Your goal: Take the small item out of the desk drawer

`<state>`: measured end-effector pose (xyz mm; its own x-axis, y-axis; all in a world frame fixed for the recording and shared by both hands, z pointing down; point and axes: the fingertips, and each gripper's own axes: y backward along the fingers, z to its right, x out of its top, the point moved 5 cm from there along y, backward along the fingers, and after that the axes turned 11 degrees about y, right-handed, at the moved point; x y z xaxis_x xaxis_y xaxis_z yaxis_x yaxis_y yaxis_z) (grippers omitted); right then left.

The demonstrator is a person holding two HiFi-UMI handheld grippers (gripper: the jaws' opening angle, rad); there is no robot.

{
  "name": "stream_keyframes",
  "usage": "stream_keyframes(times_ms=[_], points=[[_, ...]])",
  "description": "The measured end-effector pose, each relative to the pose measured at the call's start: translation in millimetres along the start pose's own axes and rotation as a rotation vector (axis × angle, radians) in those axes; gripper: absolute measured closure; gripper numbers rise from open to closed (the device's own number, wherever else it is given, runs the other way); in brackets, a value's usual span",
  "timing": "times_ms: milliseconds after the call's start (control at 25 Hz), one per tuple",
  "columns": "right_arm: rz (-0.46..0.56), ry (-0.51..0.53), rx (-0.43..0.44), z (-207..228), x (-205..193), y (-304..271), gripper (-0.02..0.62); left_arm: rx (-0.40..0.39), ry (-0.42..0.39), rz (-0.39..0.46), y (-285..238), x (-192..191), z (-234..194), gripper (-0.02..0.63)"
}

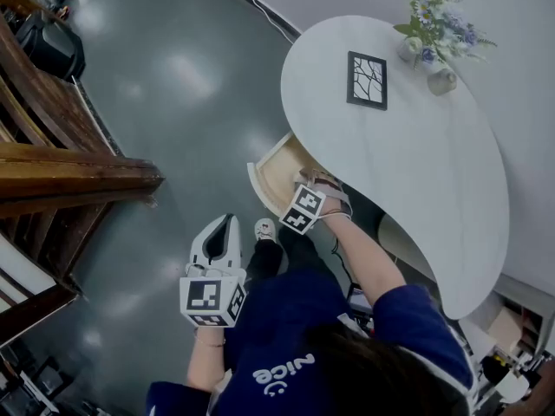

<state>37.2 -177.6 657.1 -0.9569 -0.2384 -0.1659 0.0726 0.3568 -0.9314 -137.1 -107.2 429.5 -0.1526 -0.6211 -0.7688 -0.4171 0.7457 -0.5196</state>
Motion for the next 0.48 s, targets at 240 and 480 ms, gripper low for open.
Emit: stream_keyframes(times_ms=[240, 480], points=[[0.011, -0.073, -0.015, -3, 2, 22, 0.462, -0.022, -0.007, 0.013, 2, 2, 0, 0.603], [0.033, -0.146, -0.048, -4, 1, 45, 0.463, -0.049, -0.011, 0.020, 0, 5, -1, 0.603]])
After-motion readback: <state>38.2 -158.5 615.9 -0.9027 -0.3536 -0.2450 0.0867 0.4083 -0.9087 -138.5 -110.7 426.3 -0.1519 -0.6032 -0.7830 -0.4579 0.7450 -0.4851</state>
